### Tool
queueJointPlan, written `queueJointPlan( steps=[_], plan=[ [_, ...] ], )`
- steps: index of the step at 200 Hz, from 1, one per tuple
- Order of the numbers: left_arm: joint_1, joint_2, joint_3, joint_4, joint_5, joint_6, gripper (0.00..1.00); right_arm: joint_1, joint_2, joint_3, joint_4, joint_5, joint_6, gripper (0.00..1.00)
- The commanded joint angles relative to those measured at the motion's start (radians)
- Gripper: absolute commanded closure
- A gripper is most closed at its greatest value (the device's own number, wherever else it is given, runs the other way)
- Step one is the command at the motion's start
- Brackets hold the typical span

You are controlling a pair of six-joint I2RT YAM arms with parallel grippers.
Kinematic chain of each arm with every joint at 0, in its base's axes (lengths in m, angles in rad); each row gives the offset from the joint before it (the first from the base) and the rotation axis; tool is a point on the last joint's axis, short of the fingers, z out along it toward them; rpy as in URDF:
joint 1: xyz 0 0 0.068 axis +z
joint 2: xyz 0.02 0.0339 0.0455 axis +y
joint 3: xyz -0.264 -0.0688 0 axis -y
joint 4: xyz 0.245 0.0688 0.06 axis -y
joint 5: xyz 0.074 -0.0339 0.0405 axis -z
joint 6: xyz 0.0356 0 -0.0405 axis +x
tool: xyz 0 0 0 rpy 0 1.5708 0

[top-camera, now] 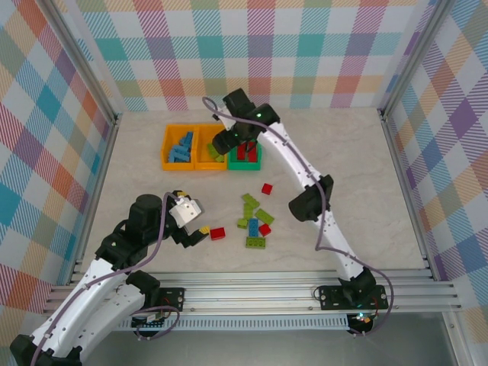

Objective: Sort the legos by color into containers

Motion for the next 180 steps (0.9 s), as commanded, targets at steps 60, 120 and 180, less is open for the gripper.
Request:
queueJointPlan(
  steps=[60,120,180],
  plan=[
    [0.012,0.123,0.093,0.088,0.002,-0.423,0.00,-0.068,-0.856,-1.071,0.063,0.001,-0.005,0.00],
    [-0.132,0.612,0.468,-0.053,-0.158,-0.871,0.04,-0.076,-1.161,-1.616,0.377,-0.049,0.450,0.00],
    [-0.137,0.619,0.459,-0.036,-0.185,-0.779,0.00,-0.080,-0.833,-1.559,0.572,0.091,0.734,0.08]
  ],
)
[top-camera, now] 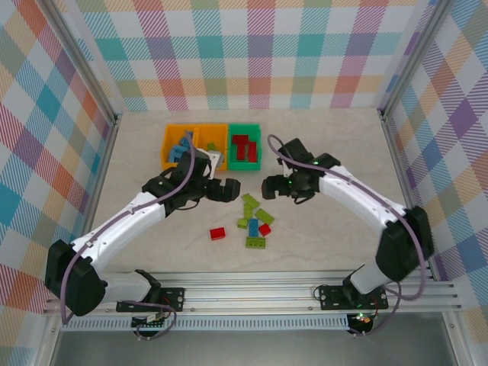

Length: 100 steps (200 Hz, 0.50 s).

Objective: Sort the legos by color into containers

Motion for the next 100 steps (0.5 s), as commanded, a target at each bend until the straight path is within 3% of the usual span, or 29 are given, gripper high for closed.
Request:
queueJointPlan(
  steps=[1,45,74,100],
  plan=[
    [-0.010,-0.038,0.015,-0.047,0.001,0.049,0.00,-0.003,0.125,0.060,0.119,0.082,0.164,0.09],
    [-0.018,-0.113,-0.041,-0.145,0.359,0.300,0.00,-0.029,0.393,0.235,0.125,0.090,0.198,0.16],
    [-0.038,-0.149,-0.079,-0.217,0.531,0.497,0.00,-0.042,0.499,0.328,0.090,0.098,0.207,0.25],
    [-0.061,-0.183,-0.088,-0.288,0.543,0.603,0.00,-0.042,0.528,0.337,0.069,0.097,0.226,0.35]
  ],
)
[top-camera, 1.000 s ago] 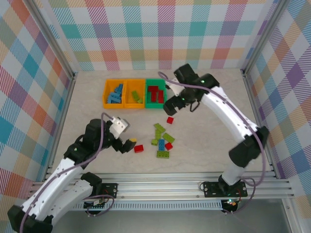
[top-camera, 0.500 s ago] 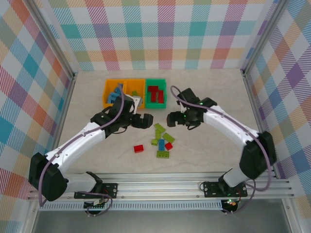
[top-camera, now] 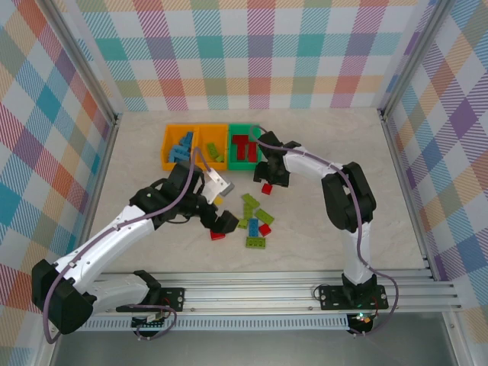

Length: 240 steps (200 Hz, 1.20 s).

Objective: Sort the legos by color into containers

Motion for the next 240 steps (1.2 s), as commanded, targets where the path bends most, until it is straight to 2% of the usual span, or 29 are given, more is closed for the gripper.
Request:
queueJointPlan(
  steps=[1,25,112,126,157,210,240],
  plan=[
    [-0.023,-0.037,-0.015,-0.104,0.111,0.178,0.00,-0.003,0.020,0.026,-0.042,0.012,0.035,0.36],
    [-0.026,-0.075,-0.018,-0.138,0.072,0.230,0.00,-0.003,0.043,0.024,-0.051,-0.003,0.056,0.47],
    [-0.026,-0.224,-0.102,-0.105,-0.126,0.356,0.00,0.019,0.058,0.021,-0.081,-0.026,0.109,0.52],
    [-0.026,-0.258,-0.125,-0.090,-0.145,0.376,0.00,0.021,0.054,-0.001,-0.072,-0.030,0.129,0.62],
    [-0.026,-0.328,-0.193,-0.027,-0.166,0.387,0.00,0.021,0.027,-0.015,-0.063,-0.020,0.137,0.75],
    [-0.015,-0.381,-0.238,0.038,-0.166,0.391,0.00,0.027,-0.099,0.089,0.038,-0.039,0.051,0.73],
    [0.000,-0.384,-0.257,0.045,-0.163,0.401,0.00,0.022,-0.060,0.245,0.051,0.021,0.002,0.73]
  ],
)
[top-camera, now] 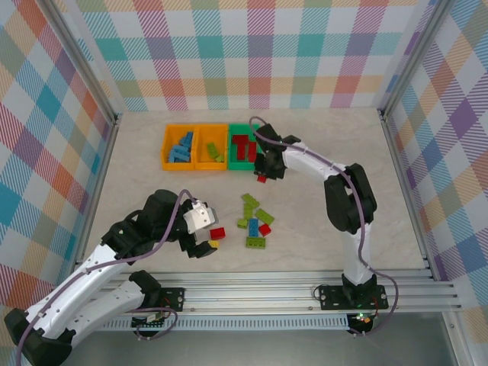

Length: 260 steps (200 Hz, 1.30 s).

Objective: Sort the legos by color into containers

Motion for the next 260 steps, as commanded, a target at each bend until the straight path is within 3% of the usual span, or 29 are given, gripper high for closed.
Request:
queueJointPlan(
  steps=[1,54,100,135,191,218,224,241,260],
  plan=[
    [0.011,-0.008,-0.018,0.032,0.002,0.023,0.00,0.003,-0.025,0.128,0.064,0.044,-0.063,0.73],
    [0.020,-0.004,-0.024,0.039,0.030,0.020,0.00,-0.002,0.194,0.482,-0.015,0.128,-0.181,0.69],
    [0.031,0.003,-0.024,0.041,0.044,0.018,0.00,-0.007,0.385,0.833,-0.202,0.109,-0.257,0.44],
    [0.035,0.005,-0.026,0.043,0.047,0.018,0.00,-0.004,0.454,1.002,-0.337,0.102,-0.292,0.44],
    [0.040,0.007,-0.027,0.047,0.048,0.018,0.00,0.002,0.410,1.054,-0.494,0.109,-0.409,0.46],
    [0.045,0.019,-0.027,0.075,0.025,-0.043,0.00,0.013,0.281,0.908,-0.512,0.103,-0.446,0.47],
    [0.048,0.027,-0.026,0.091,0.009,-0.079,0.00,0.016,0.209,0.801,-0.452,0.089,-0.459,0.47],
    [0.052,0.065,0.008,0.115,-0.042,-0.211,0.00,0.013,-0.083,0.272,-0.158,0.044,-0.471,0.45],
    [0.049,0.129,0.078,0.141,-0.109,-0.443,0.00,0.003,-0.325,-0.028,-0.046,0.043,-0.463,0.43]
  ],
)
